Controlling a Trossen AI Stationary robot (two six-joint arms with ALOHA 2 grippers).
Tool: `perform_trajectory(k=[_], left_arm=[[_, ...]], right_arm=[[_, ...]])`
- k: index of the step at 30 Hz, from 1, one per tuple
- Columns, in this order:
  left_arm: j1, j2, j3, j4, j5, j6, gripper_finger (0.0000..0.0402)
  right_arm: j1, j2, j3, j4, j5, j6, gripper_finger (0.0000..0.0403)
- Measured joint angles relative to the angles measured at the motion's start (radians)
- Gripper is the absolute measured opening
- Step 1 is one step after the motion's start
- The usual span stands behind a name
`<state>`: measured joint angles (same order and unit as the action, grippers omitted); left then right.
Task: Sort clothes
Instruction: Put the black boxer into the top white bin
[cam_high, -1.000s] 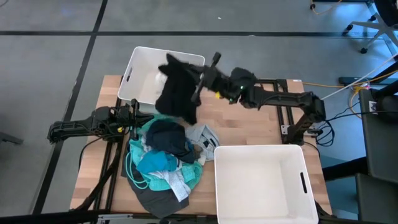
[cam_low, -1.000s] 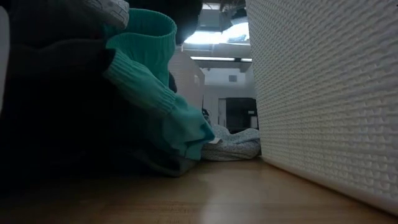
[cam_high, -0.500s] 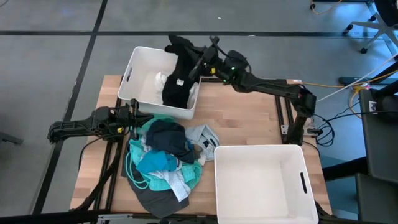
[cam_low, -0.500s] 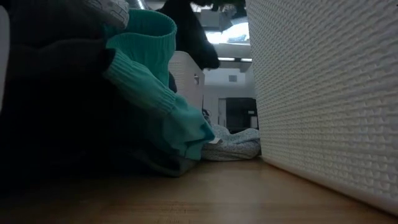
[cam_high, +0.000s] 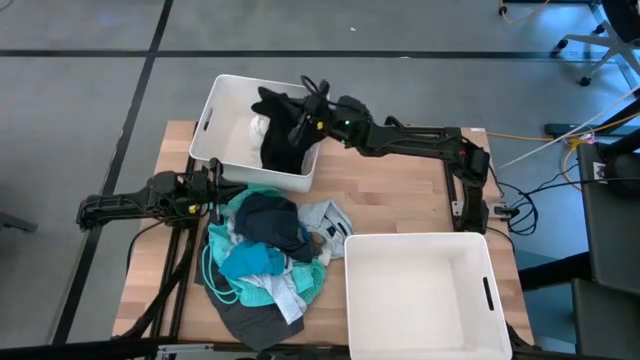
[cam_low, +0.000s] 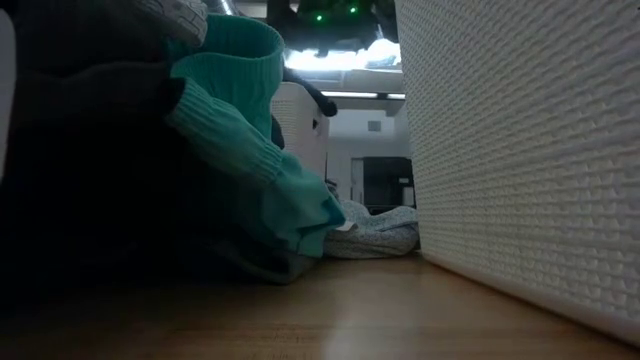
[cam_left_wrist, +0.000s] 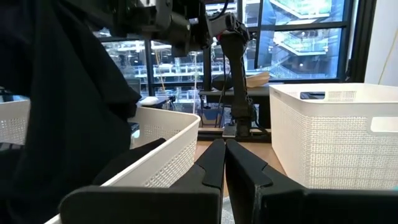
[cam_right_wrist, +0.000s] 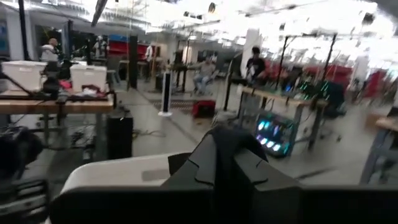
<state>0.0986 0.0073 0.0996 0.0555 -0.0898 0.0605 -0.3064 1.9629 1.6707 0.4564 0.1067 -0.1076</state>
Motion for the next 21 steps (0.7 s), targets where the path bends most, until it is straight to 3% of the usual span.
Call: perform_trajectory(k=[6,14,21], left_arm=[[0.000,0.000,0.000,0.001,0.000,0.000,0.0004],[0.000,0.000,0.000,0.001,0.000,0.000,0.0004],[0.000,0.000,0.000,0.001,0.000,-0.003,0.0004]], right_arm=[[-0.001,0.000,0.000,-0.156,-0.014,0.066,0.0036],[-0.003,-0.008,-0.001,-0.294,-0.033,0.145,0.0164],[0.037,-0.120,0.000,-0.379,-0.039,0.054,0.0245]])
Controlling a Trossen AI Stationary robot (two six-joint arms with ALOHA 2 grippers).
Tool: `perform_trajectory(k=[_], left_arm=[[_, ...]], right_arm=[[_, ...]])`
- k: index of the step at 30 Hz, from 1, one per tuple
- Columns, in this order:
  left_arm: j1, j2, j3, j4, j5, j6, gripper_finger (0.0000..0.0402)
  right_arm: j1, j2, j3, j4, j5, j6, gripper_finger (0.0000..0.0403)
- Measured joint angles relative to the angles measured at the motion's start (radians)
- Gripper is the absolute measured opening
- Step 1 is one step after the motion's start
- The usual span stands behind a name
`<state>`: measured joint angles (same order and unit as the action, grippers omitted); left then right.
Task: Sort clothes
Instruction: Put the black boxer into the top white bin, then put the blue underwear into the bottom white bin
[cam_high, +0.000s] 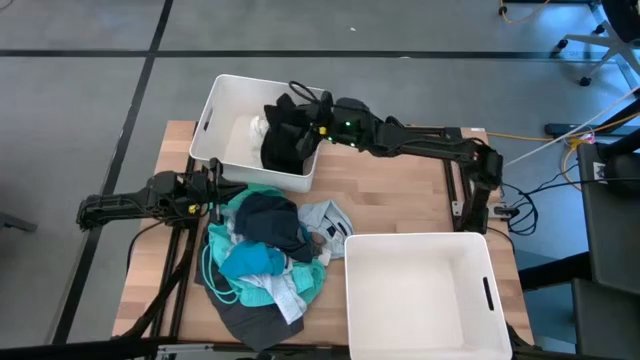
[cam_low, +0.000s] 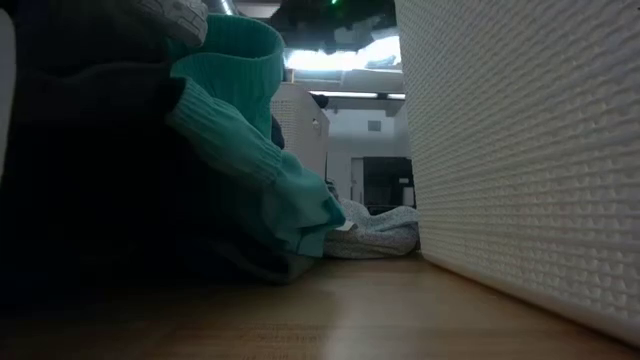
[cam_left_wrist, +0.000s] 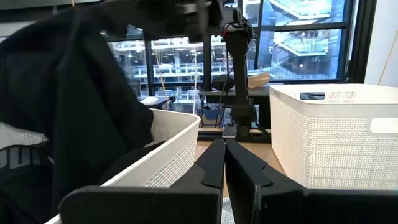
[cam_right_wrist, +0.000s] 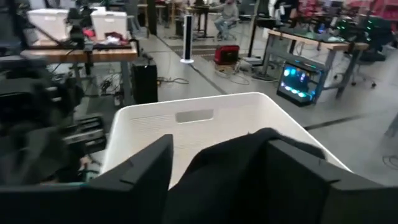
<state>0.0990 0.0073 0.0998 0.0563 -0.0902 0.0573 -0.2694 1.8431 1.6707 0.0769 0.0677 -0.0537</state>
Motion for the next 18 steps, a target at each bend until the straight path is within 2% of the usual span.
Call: perform_trajectory(k=[10,12,15,18], left_arm=[[0.000,0.000,0.000,0.000,0.000,-0.005,0.0004],[0.000,0.000,0.000,0.000,0.000,-0.005,0.0004],[0.000,0.000,0.000,0.000,0.000,-0.005,0.0004],[0.000,0.000,0.000,0.000,0.000,-0.005,0.0004]], right_arm=[[0.133,-0.086,0.000,-0.242,0.017,-0.008,0.0262],[0.149,-0.086,0.000,-0.269,0.079,-0.038,0.0262],[0.146,-0.079,0.000,-0.250,0.234,-0.094,0.0262],[0.119,-0.072,0.000,-0.263,0.283,-0.101,0.0262]])
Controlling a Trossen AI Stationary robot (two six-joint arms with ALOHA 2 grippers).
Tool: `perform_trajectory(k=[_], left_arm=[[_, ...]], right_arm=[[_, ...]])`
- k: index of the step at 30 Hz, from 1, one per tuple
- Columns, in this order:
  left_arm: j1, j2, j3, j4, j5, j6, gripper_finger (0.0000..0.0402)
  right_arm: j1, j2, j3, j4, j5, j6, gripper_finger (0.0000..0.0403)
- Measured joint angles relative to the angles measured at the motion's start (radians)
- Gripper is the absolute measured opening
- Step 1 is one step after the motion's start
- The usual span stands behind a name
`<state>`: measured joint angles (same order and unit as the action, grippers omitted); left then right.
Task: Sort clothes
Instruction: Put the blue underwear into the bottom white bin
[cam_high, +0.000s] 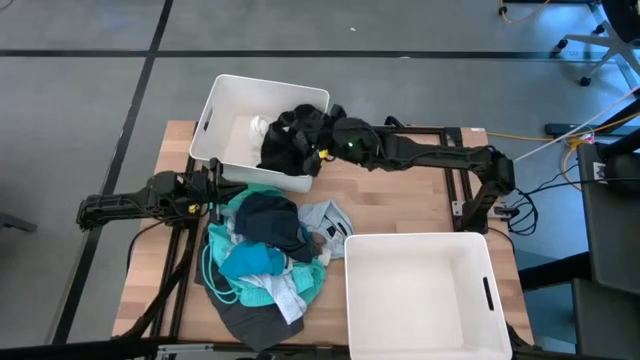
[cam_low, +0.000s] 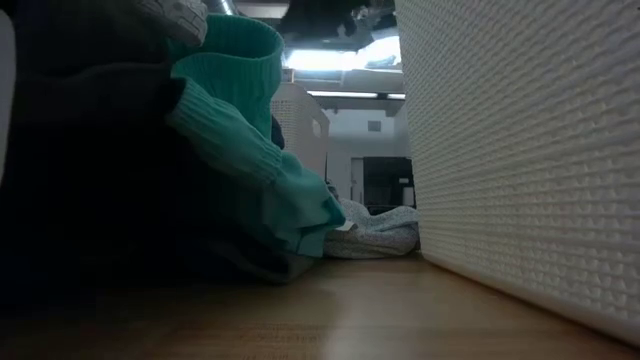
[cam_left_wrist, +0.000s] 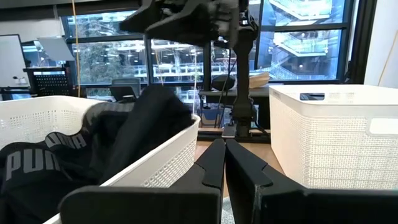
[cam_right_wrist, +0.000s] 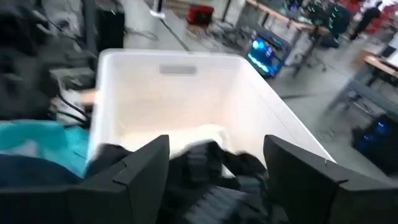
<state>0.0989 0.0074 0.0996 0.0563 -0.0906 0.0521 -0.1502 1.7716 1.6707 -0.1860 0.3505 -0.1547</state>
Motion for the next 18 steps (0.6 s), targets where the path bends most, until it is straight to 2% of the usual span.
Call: perform_trajectory(k=[5,6,10,12,18], left_arm=[[0.000,0.000,0.000,0.000,0.000,0.001,0.0004],[0.000,0.000,0.000,0.000,0.000,0.002,0.0004],[0.000,0.000,0.000,-0.001,0.000,0.009,0.0004],[0.000,0.000,0.000,0.000,0.000,0.012,0.0004],[0.000,0.000,0.000,0.000,0.000,0.007,0.0004]], right_arm=[[-0.017,0.002,0.000,-0.097,-0.043,0.046,0.0262],[-0.014,0.002,0.000,-0.104,-0.086,0.049,0.0262],[0.051,0.002,0.000,-0.104,-0.375,0.057,0.0262],[0.099,0.019,0.001,-0.091,-0.456,0.053,0.0262],[0.245,0.111,0.000,-0.093,-0.475,0.015,0.0262]])
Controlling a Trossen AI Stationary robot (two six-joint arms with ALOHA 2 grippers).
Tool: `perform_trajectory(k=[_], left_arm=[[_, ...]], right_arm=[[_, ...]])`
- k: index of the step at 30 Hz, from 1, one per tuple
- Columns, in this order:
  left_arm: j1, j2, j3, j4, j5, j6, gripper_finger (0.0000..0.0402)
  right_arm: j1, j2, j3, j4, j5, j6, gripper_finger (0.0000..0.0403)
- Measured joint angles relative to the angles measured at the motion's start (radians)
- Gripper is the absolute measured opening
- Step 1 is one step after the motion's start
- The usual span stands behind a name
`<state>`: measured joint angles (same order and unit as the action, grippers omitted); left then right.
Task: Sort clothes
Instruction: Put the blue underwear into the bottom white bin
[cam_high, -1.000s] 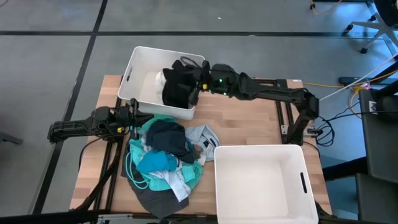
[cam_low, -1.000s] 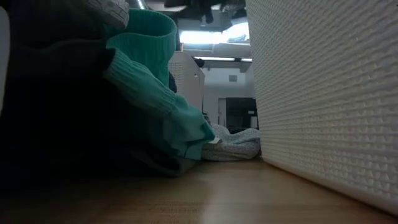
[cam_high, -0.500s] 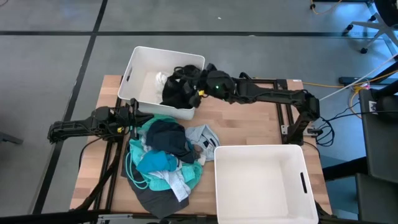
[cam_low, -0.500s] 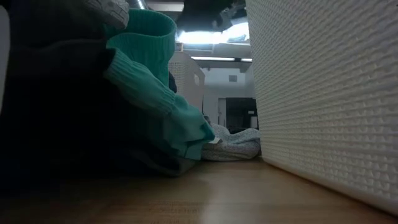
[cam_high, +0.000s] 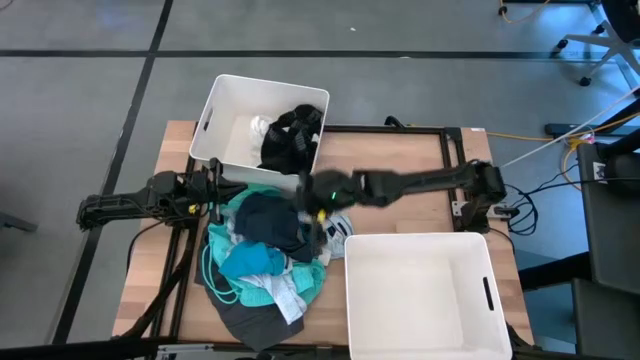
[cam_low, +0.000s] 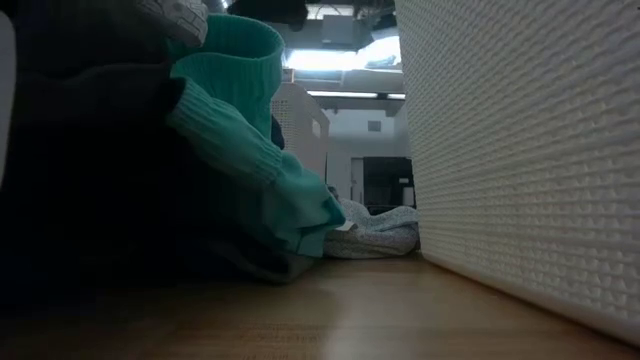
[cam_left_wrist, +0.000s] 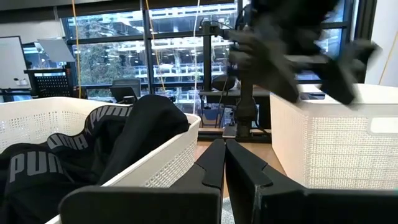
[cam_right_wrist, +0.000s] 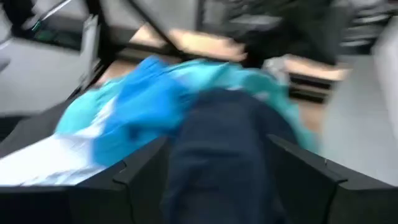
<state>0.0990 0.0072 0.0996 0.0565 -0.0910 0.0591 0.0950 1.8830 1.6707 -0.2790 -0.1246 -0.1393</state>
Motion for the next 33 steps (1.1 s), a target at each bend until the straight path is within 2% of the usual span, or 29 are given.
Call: perform_trajectory(k=[6,10,22,26,33], left_arm=[[0.000,0.000,0.000,0.000,0.000,-0.006,0.0004],[0.000,0.000,0.000,0.000,0.000,-0.002,0.0004],[0.000,0.000,0.000,0.000,0.000,-0.002,0.0004],[0.000,0.000,0.000,0.000,0.000,-0.002,0.0004],[0.000,0.000,0.000,0.000,0.000,-0.003,0.0004]], right_arm=[[0.099,0.106,-0.001,0.114,0.004,-0.006,0.0262],[0.134,0.159,0.000,0.222,0.082,-0.008,0.0262],[0.136,0.264,0.000,0.315,0.060,0.029,0.0255],[0.137,0.266,0.000,0.333,0.035,0.023,0.0212],[0.137,0.266,0.000,0.333,0.035,-0.061,0.0056]])
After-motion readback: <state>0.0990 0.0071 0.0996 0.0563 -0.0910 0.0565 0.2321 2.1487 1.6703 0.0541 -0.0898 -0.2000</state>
